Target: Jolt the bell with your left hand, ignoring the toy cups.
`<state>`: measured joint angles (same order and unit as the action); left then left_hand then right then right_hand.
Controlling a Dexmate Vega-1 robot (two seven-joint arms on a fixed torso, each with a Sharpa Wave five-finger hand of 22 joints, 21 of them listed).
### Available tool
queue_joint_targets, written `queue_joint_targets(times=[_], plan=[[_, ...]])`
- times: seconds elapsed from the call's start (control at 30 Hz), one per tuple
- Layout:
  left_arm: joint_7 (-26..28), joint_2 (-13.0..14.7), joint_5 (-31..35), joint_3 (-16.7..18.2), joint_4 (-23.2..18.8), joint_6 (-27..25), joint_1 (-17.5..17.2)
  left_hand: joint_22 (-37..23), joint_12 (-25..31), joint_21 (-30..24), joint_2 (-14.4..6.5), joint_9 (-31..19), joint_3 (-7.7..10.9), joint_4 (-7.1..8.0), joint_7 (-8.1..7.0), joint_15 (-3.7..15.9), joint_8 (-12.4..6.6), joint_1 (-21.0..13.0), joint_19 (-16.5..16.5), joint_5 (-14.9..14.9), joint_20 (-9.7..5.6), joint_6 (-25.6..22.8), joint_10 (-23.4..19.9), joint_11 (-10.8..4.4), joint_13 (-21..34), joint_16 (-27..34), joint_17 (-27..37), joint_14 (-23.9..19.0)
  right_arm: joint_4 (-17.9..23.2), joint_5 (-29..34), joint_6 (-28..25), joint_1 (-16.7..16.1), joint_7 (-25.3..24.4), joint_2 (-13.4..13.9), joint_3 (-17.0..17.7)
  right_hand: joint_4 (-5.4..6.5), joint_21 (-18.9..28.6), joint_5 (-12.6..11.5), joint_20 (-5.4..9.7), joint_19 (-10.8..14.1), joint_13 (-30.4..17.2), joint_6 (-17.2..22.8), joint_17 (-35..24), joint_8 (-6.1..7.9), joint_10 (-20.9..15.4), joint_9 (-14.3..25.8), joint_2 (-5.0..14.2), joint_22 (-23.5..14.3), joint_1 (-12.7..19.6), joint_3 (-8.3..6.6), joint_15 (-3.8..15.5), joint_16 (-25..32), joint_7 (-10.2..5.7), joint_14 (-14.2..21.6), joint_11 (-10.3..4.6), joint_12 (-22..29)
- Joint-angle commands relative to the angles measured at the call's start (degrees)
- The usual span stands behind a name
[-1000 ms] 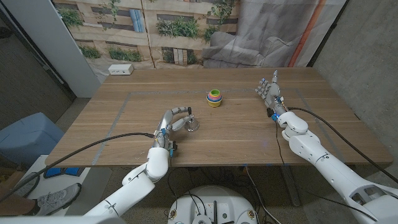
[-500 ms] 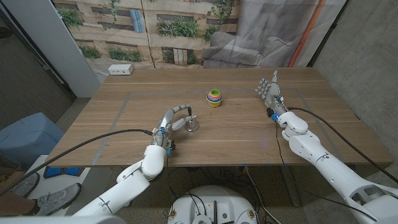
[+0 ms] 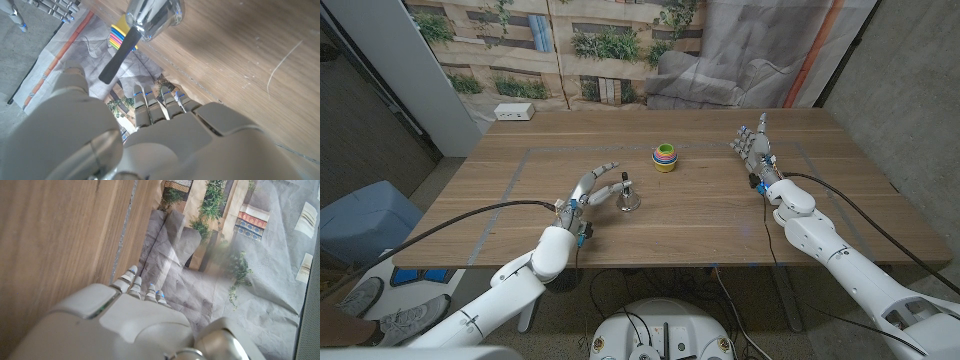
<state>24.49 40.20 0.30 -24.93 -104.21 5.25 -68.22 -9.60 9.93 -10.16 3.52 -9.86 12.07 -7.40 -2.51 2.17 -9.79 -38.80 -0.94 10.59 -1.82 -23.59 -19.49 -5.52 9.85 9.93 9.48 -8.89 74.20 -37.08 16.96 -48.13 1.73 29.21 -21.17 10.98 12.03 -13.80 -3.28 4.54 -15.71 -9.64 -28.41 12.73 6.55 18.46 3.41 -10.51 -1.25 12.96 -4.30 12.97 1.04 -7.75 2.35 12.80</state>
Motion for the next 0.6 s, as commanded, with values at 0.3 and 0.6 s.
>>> queue_joint_targets(times=[0.3,0.6], plan=[[-6.69,0.23,-11.2,4.09,2.77,6.61,0.51,-0.07,-0.02,-0.14,-0.91,-0.09,-0.24,0.61,0.85,0.44,-0.03,2.03,-0.98,-0.02,-0.64,1.63,2.56,1.45,0.21,-0.13,0.14,1.33,0.0,0.0,-0.01,0.01,0.0,0.01,-0.01,-0.05,0.3,-0.48,-0.1,0.47,-0.09,-3.03,-0.21,0.29,0.12,0.18,5.95,-0.18,-0.13,0.37,0.19,0.45,-0.13,-0.22,0.03,0.33],[-8.56,-1.02,-14.55,4.71,6.44,9.21,1.8,-0.06,0.15,-1.01,-2.58,-0.07,0.12,0.81,0.19,1.07,0.48,3.62,1.71,-0.14,-0.61,6.1,5.01,1.91,0.21,0.29,0.07,0.45,-0.03,0.0,-0.01,0.04,0.01,0.0,-0.02,-0.05,0.29,-0.48,-0.11,0.45,-0.09,-3.1,-0.21,0.26,0.12,0.18,5.96,-0.18,-0.13,0.37,0.26,0.44,-0.06,-0.26,0.0,0.33]])
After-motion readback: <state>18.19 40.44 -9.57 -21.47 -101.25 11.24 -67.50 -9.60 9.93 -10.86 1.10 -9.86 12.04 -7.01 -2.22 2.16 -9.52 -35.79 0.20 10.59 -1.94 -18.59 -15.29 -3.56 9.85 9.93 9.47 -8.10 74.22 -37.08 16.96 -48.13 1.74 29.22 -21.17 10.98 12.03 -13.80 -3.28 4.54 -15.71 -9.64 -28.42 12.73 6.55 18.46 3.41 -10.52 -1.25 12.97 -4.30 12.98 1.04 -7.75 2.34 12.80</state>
